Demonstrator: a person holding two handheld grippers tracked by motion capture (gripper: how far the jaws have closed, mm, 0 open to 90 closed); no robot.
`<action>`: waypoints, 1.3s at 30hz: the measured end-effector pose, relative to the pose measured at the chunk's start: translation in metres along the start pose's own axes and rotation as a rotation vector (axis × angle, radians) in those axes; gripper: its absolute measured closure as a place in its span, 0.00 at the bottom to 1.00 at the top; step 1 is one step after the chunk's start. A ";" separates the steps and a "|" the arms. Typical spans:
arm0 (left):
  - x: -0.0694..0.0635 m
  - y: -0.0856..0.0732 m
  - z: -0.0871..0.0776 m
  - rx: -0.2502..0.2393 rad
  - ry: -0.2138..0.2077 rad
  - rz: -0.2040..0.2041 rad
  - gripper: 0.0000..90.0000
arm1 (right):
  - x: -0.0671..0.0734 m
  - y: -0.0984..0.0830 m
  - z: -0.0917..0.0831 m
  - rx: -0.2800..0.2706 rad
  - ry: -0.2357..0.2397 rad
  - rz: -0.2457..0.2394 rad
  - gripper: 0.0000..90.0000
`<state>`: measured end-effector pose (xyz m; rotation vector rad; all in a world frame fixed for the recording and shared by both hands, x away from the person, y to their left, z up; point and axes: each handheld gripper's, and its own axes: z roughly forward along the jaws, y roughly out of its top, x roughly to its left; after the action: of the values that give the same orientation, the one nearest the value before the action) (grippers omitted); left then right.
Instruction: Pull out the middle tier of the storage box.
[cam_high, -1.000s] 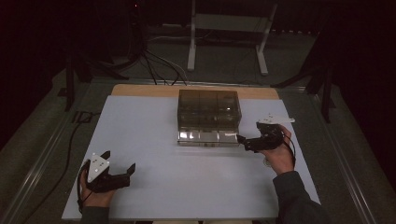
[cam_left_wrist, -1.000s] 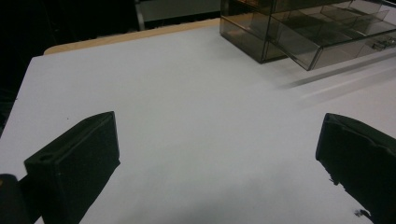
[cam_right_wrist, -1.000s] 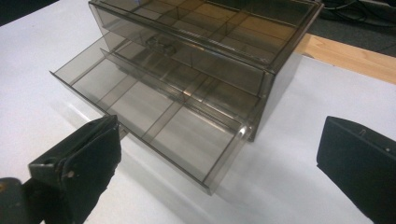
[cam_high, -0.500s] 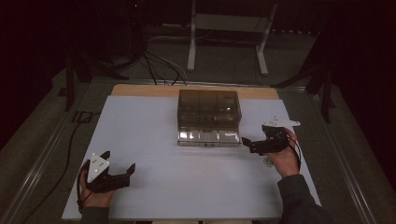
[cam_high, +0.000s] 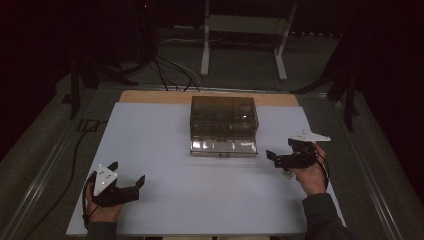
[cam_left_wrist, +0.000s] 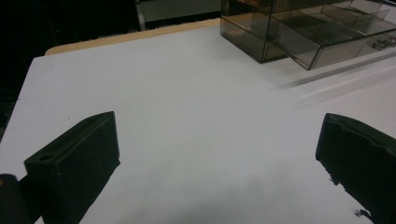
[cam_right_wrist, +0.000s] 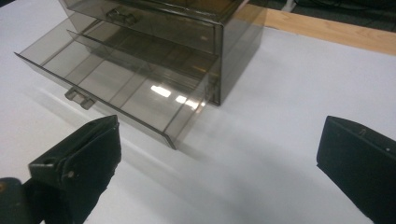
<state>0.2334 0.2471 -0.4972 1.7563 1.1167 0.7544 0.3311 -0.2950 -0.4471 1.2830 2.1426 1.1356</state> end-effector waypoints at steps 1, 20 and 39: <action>0.000 0.000 0.000 -0.001 0.000 0.000 0.01 | -0.001 -0.001 -0.001 0.002 0.000 0.003 0.00; 0.000 0.000 0.000 -0.003 0.003 0.001 0.01 | -0.013 -0.016 -0.008 0.011 -0.040 0.026 0.00; 0.001 0.000 0.000 -0.008 0.014 -0.003 0.01 | -0.022 -0.038 -0.013 0.044 -0.090 0.024 0.00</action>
<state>0.2340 0.2478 -0.4970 1.7447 1.1233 0.7694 0.3134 -0.3294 -0.4717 1.3563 2.1021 1.0254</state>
